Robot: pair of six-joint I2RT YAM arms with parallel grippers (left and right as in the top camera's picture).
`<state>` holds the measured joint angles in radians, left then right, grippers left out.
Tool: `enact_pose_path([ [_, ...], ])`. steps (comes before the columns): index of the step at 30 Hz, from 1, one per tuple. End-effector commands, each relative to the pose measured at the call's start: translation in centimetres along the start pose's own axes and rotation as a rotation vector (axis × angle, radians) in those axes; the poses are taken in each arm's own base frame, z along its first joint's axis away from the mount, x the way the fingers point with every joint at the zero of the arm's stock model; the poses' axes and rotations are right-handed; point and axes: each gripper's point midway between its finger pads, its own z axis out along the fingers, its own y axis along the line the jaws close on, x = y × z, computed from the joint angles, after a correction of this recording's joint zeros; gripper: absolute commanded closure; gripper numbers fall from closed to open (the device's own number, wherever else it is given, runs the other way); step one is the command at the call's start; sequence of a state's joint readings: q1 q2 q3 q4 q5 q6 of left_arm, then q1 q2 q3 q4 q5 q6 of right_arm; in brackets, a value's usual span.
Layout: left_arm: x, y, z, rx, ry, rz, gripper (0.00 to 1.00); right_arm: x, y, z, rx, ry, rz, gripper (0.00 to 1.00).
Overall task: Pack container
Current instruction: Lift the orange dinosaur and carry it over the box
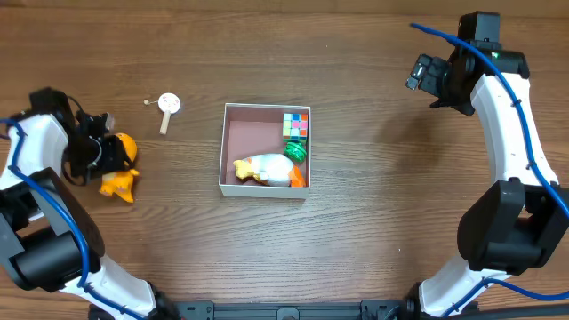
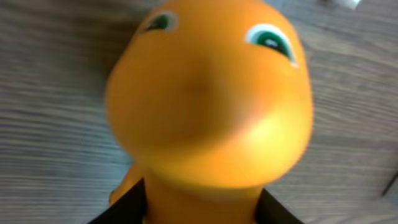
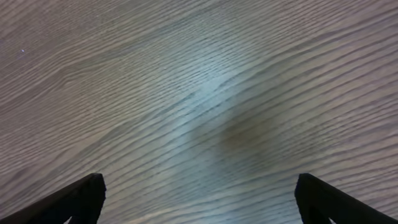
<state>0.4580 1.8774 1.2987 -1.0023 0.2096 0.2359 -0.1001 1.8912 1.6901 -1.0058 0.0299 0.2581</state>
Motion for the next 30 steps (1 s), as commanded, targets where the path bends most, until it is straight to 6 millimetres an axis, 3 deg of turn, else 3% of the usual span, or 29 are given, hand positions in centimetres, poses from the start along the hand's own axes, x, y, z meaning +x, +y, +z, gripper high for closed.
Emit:
enact_pose_path([
  [1, -3.7, -0.7, -3.5, 0.021, -0.1, 0.004, 0.6, -0.3, 0.0, -0.6, -0.005, -0.019, 0.005, 0.0],
  [5, -5.8, -5.4, -6.6, 0.184, -0.166, 0.064, 0.59, -0.3, 0.0, -0.6, -0.005, -0.019, 0.005, 0.0],
  [8, -7.1, -11.3, -8.0, 0.231, -0.189, 0.164, 0.62, -0.3, 0.1, -0.6, -0.005, -0.019, 0.005, 0.0],
  [12, -8.2, -22.5, -9.0, 0.28, -0.271, 0.437, 0.66, -0.3, 0.0, -0.6, -0.005, -0.019, 0.005, 0.0],
  [17, -4.4, -33.6, -7.7, 0.346, -0.277, 0.706, 0.64, -0.3, 0.1, -0.6, -0.005, -0.019, 0.005, 0.0],
  [21, -3.1, -36.0, -6.7, 0.244, -0.297, 0.794, 0.64, -0.3, 0.0, -0.6, -0.005, -0.019, 0.005, 0.0],
  [24, -3.7, -35.5, -6.3, 0.127, -0.329, 0.86, 0.62, -0.3, 0.0, -0.6, -0.005, -0.019, 0.005, 0.0],
  [28, -3.7, -35.3, -6.3, 0.103, -0.338, 0.96, 0.62, -0.3, 0.1, -0.6, -0.005, -0.019, 0.005, 0.0],
  [30, -3.7, -35.4, -6.3, 0.089, -0.345, 1.053, 0.71, -0.3, 0.0, -0.6, -0.005, -0.019, 0.005, 0.0],
])
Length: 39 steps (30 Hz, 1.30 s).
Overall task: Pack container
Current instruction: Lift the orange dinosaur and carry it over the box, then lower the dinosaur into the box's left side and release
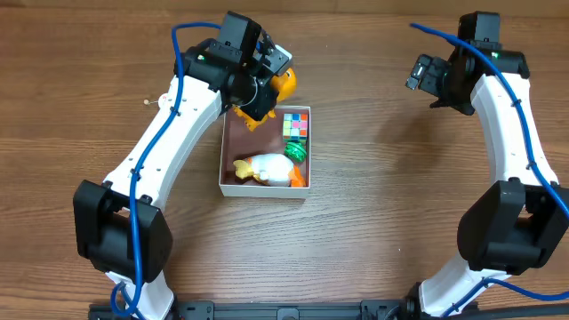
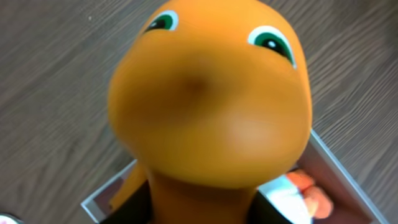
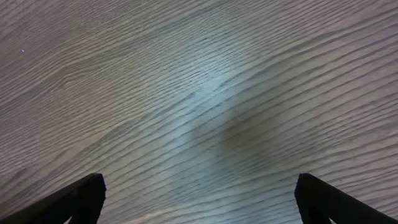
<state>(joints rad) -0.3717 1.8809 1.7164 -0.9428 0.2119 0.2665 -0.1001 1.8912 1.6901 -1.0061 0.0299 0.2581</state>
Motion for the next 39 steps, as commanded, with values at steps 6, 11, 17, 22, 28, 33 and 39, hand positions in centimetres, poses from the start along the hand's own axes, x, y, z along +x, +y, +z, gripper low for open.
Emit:
enact_pose_path([
  [6, 0.6, 0.0, -0.4, 0.003, 0.037, 0.433, 0.74, -0.3, 0.1, -0.6, -0.005, -0.019, 0.005, 0.0],
  [11, 3.7, -0.9, -0.7, 0.089, 0.143, 0.718, 0.59, -0.3, 0.1, -0.6, -0.005, -0.019, 0.005, 0.0],
  [17, 2.8, -0.1, -0.6, 0.047, 0.12, 0.755, 0.57, -0.3, 0.1, -0.6, -0.005, -0.019, 0.005, 0.0],
  [22, 2.5, 0.7, -0.7, 0.025, 0.109, 0.748, 0.0, -0.3, 0.1, -0.6, -0.005, -0.019, 0.005, 0.0],
  [28, 1.7, 1.0, -0.6, 0.001, 0.085, 0.754, 0.0, -0.3, 0.1, -0.6, -0.005, -0.019, 0.005, 0.0],
  [33, -1.1, 1.9, -0.8, -0.077, -0.012, 0.651, 0.0, -0.3, 0.1, -0.6, -0.005, -0.019, 0.005, 0.0],
  [39, -2.5, 1.7, -0.6, -0.07, -0.075, 0.573, 0.0, -0.3, 0.1, -0.6, -0.005, -0.019, 0.005, 0.0],
])
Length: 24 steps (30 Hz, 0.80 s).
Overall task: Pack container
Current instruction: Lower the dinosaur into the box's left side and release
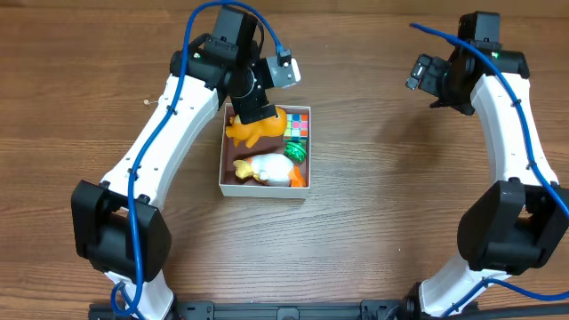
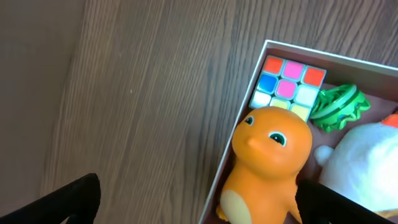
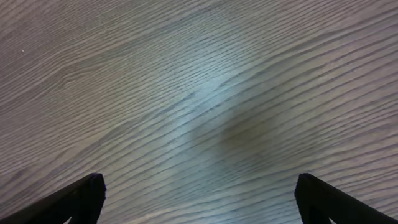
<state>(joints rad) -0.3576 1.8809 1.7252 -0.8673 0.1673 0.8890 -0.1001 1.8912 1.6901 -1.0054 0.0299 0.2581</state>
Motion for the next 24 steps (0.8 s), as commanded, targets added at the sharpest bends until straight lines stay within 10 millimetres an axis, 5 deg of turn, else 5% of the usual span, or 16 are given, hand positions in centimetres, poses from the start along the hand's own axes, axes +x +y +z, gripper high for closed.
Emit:
enact_pose_path([
  [1, -1.0, -0.5, 0.0, 0.05, -0.055, -0.06, 0.0, -0.3, 0.1, -0.6, -0.005, -0.018, 0.005, 0.0],
  [3, -1.0, -1.6, -0.1, 0.1, -0.063, -0.067, 0.0, -0.3, 0.1, -0.6, -0.005, -0.018, 0.005, 0.0],
  [5, -0.4, -2.3, -0.1, 0.126, -0.039, -0.075, 0.96, -0.3, 0.0, -0.6, -0.005, -0.019, 0.005, 0.0],
  [8, -1.2, -2.4, -0.1, 0.14, -0.078, -0.089, 0.96, -0.3, 0.0, -0.6, -0.005, -0.019, 0.005, 0.0],
  [12, -2.0, -1.1, 1.5, 0.115, -0.104, -0.317, 0.96, -0.3, 0.1, -0.6, -0.005, -0.018, 0.005, 0.0],
  [16, -0.2, -2.4, 4.6, 0.182, -0.023, -0.427, 0.96, -0.3, 0.1, -0.6, -0.005, -0.018, 0.005, 0.0],
  [24, 2.2, -4.8, 5.4, 0.26, 0.091, -0.457, 0.96, -0.3, 0.0, -0.6, -0.005, -0.019, 0.005, 0.0],
])
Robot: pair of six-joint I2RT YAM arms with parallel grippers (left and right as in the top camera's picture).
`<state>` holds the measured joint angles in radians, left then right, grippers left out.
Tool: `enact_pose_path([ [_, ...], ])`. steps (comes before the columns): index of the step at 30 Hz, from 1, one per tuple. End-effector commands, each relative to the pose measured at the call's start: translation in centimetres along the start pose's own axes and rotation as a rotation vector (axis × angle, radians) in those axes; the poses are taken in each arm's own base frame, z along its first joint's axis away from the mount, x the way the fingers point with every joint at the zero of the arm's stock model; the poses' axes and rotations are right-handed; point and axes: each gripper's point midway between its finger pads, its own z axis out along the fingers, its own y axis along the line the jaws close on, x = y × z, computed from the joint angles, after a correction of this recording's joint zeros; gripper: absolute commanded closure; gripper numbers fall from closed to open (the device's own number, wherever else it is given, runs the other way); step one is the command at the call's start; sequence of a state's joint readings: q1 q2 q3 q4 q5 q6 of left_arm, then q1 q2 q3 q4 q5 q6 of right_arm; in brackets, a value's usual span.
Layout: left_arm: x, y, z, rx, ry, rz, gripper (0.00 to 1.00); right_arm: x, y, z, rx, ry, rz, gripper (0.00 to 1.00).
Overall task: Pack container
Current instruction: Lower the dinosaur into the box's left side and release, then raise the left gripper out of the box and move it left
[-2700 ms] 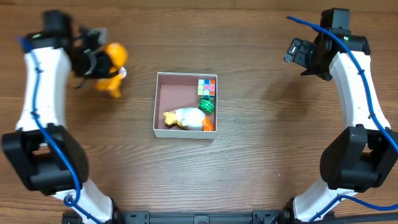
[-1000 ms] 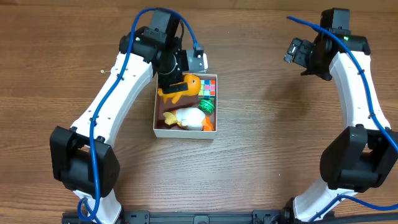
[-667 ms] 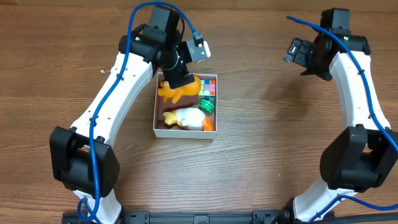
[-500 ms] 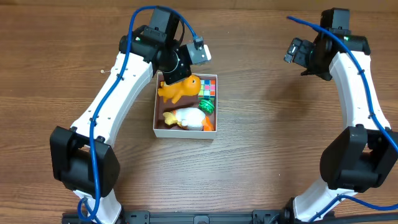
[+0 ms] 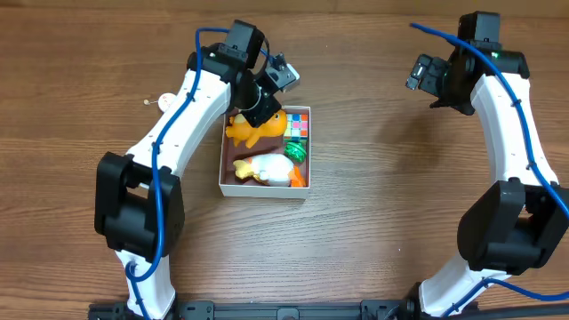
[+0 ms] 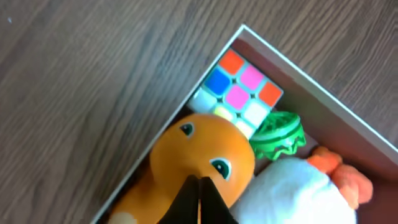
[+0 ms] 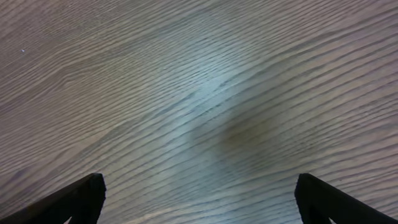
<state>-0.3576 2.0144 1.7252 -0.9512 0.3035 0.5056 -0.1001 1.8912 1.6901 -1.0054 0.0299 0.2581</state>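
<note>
The white box (image 5: pixel 223 153) holds an orange dinosaur toy (image 5: pixel 252 128) at its far left, a colour cube (image 5: pixel 297 124), a green ruffled piece (image 5: pixel 296 151) and a white plush bird (image 5: pixel 268 168). My left gripper (image 5: pixel 260 100) hangs over the toy's head. In the left wrist view its fingertips (image 6: pixel 199 182) are pressed together with nothing between them, just in front of the orange toy (image 6: pixel 186 155), with the cube (image 6: pixel 244 87) beyond. My right gripper (image 5: pixel 425 73) stays open over bare wood at the far right (image 7: pixel 199 202).
A small white round piece with a stick (image 5: pixel 164 100) lies on the table left of the box, partly behind my left arm. A tiny bead (image 5: pixel 147 103) sits beside it. The box's pink floor (image 5: pixel 238 140) shows at the left.
My left gripper was open above the box and is now shut on nothing, lower over the orange toy's head. The toy still lies in the box. The right arm has not moved.
My left gripper first held the orange toy at the table's far left. Then it held the toy over the box's far edge. After that the toy lay in the box with the gripper open above it, and now the gripper is shut empty.
</note>
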Motion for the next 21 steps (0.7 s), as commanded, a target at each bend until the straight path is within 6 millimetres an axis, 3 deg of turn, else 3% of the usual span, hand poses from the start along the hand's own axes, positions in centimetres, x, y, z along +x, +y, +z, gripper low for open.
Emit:
enact_pose_path([
  [1, 0.6, 0.0, 0.7, 0.022, 0.026, -0.03, 0.96, -0.3, 0.1, -0.6, -0.005, -0.018, 0.005, 0.0],
  [12, 1.3, -0.4, 0.8, 0.038, 0.055, -0.041, 0.96, -0.3, 0.1, -0.6, -0.005, -0.018, 0.005, 0.0],
  [17, -2.0, 1.2, -0.3, -0.033, -0.065, 0.002, 0.96, -0.3, 0.0, -0.6, -0.005, -0.019, 0.005, 0.0],
  [21, -2.5, 1.4, -0.4, -0.042, -0.078, 0.007, 0.96, -0.3, 0.0, -0.6, -0.005, -0.019, 0.005, 0.0],
])
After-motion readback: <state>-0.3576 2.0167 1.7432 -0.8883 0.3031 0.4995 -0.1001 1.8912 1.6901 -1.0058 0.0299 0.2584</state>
